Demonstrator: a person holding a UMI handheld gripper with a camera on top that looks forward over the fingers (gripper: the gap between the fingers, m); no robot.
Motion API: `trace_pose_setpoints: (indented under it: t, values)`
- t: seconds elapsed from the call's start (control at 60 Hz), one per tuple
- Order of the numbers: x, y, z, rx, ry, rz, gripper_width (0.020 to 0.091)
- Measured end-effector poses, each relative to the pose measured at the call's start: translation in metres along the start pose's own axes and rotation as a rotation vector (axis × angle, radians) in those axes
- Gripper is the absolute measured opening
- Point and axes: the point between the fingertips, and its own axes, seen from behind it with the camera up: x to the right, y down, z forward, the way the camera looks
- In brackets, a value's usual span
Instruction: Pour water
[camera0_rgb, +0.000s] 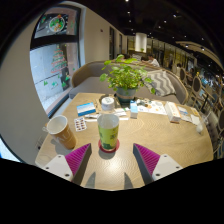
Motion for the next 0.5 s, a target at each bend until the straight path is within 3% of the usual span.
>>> trace_pose_setpoints:
  t: [0.25, 0.5]
  values:
    - [-0.017, 0.02, -0.106, -0.049, 0.05, 0.016, 0.0852]
    - [-0.016, 0.021, -0.127, -0.046, 0.083, 0.03, 0.085]
